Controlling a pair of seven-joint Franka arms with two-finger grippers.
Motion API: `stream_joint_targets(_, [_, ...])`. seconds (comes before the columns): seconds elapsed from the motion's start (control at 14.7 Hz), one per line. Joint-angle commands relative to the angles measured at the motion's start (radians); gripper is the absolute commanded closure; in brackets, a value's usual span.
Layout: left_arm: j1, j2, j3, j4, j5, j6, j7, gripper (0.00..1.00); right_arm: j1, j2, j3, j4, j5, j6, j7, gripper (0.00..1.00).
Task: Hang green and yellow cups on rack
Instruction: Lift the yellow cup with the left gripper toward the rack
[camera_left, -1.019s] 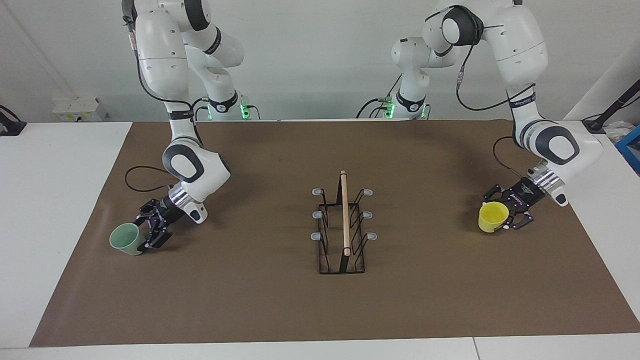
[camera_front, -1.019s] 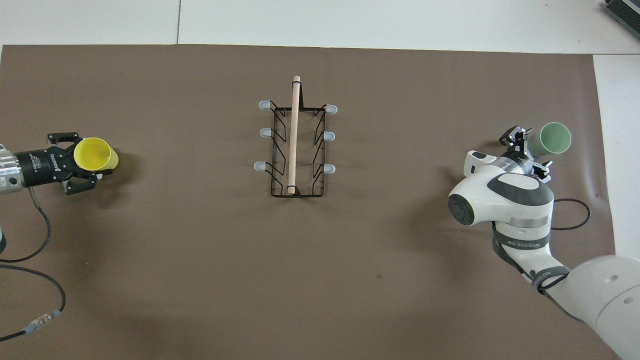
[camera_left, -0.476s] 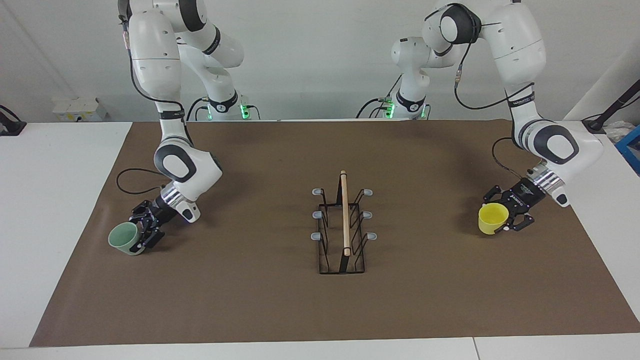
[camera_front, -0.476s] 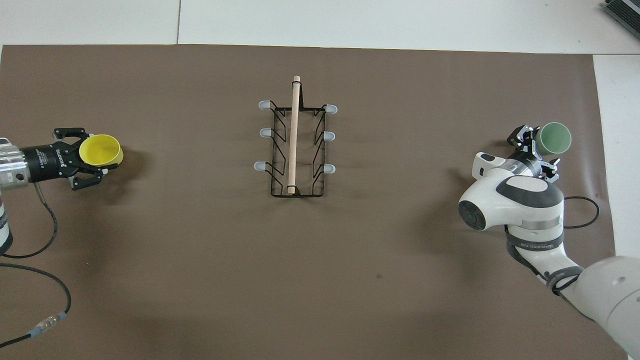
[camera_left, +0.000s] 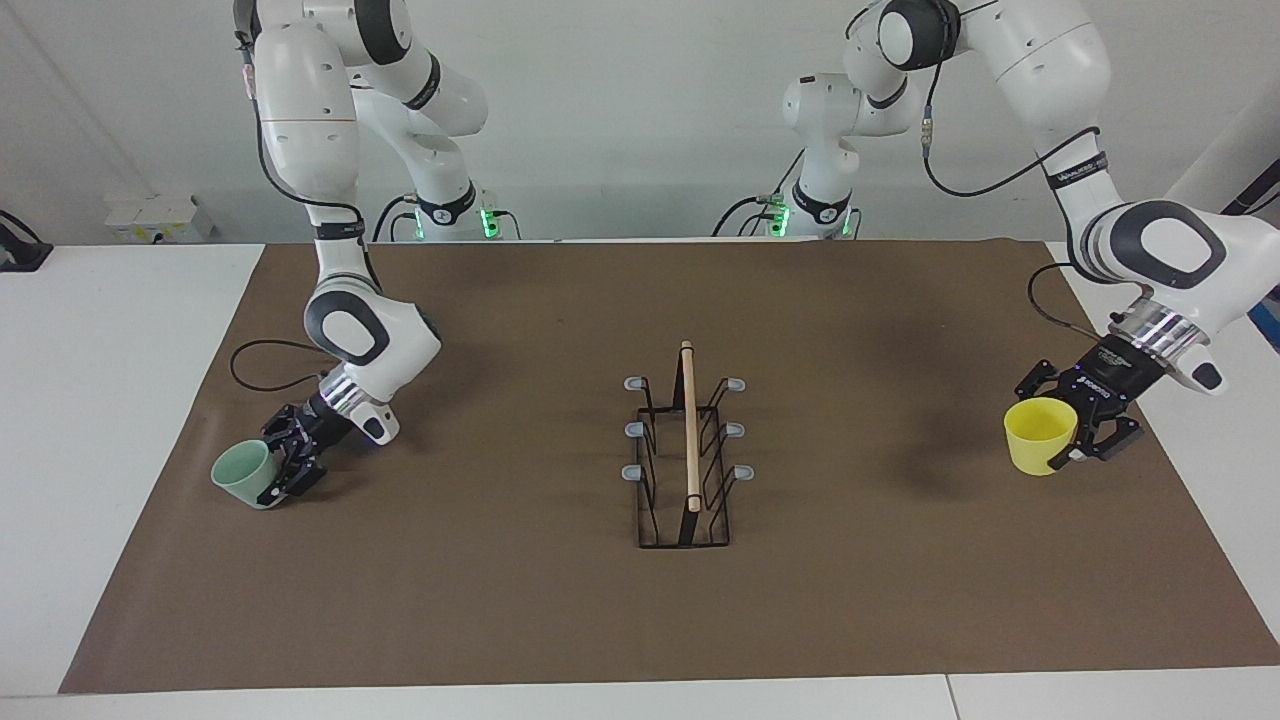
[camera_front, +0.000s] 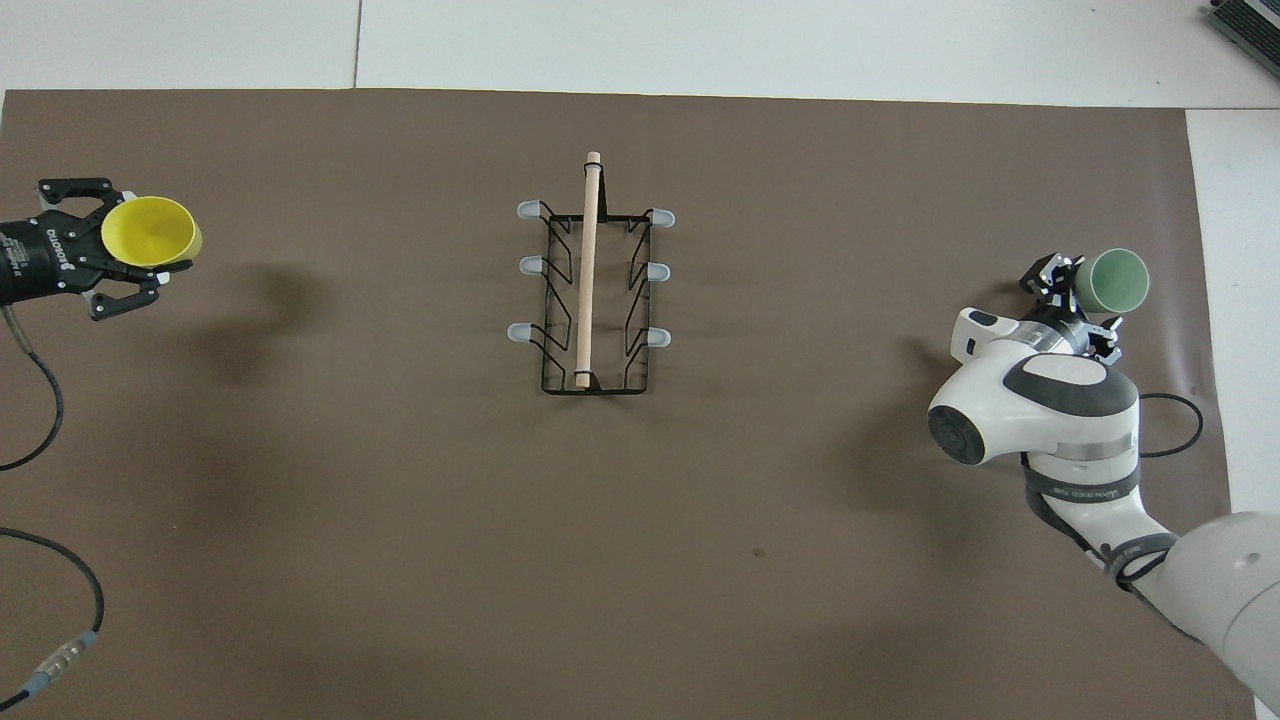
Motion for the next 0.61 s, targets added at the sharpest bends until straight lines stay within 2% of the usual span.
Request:
stream_joint_targets(0.0, [-0.009, -0.075, -0.023, -0.004, 0.094, 0.031, -0.013, 1.0, -0.021, 0.001, 0.007, -0.005, -0.038, 0.019, 0.024, 0.64])
stream_joint_targets(0.27, [-0.009, -0.138, -0.107, 0.027, 0.275, 0.029, -0.034, 1.0, -0.016, 0.001, 0.008, -0.002, -0.036, 0.006, 0.015, 0.76])
stream_joint_targets(0.41, [-0.009, -0.167, -0.168, 0.03, 0.396, 0.035, -0.054, 1.0, -0.018, -0.017, 0.01, 0.002, -0.014, 0.019, -0.014, 0.76])
stream_joint_targets(0.54, [-0.004, -0.202, -0.249, 0.029, 0.542, 0.072, -0.056, 1.0, -0.024, -0.045, 0.008, 0.006, 0.107, 0.114, -0.081, 0.76])
